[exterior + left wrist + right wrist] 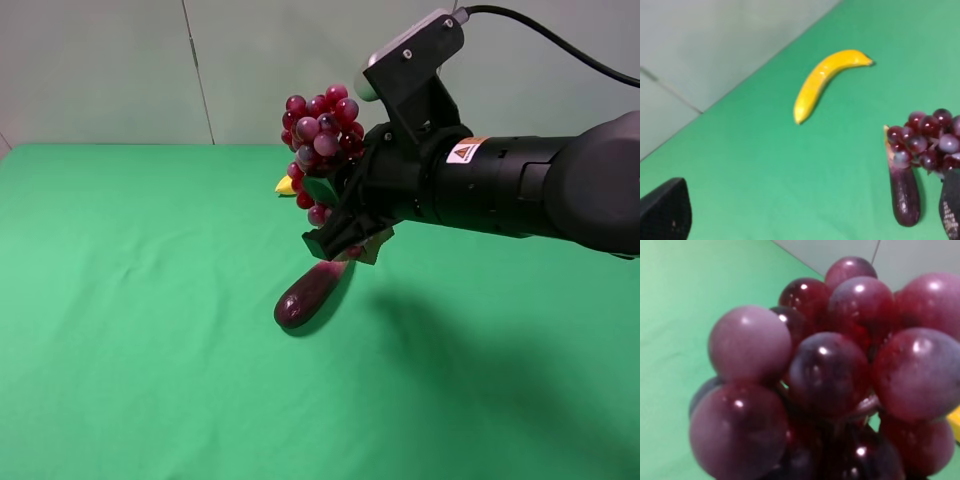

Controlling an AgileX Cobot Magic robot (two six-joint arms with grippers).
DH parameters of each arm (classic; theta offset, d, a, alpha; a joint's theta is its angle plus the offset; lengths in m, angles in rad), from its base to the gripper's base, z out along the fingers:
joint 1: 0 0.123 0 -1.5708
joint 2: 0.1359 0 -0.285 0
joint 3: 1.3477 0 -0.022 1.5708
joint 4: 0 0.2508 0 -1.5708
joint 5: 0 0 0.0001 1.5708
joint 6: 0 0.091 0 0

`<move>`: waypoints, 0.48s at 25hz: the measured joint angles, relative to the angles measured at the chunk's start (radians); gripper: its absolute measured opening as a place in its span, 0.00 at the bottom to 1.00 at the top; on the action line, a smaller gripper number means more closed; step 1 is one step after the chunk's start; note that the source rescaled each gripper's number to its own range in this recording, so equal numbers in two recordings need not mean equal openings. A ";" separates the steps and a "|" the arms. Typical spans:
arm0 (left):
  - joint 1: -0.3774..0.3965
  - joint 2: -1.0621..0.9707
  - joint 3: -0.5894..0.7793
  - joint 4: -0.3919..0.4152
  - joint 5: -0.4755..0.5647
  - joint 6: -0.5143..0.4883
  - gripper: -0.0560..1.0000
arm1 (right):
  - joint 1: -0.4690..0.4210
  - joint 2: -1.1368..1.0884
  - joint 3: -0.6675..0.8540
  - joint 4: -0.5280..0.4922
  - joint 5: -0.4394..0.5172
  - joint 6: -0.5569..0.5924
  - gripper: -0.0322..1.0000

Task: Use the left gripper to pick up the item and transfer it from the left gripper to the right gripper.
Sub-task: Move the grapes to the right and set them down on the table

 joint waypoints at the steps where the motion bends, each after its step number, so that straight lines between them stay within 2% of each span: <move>1: 0.006 -0.028 0.020 0.005 0.000 -0.006 1.00 | 0.000 0.000 0.000 0.000 0.000 0.000 0.03; 7: 0.014 -0.223 0.267 0.086 0.000 -0.103 1.00 | 0.000 0.000 0.000 0.000 0.000 0.002 0.03; 12: 0.014 -0.419 0.494 0.103 0.000 -0.193 1.00 | 0.000 0.000 0.000 0.000 0.000 0.027 0.03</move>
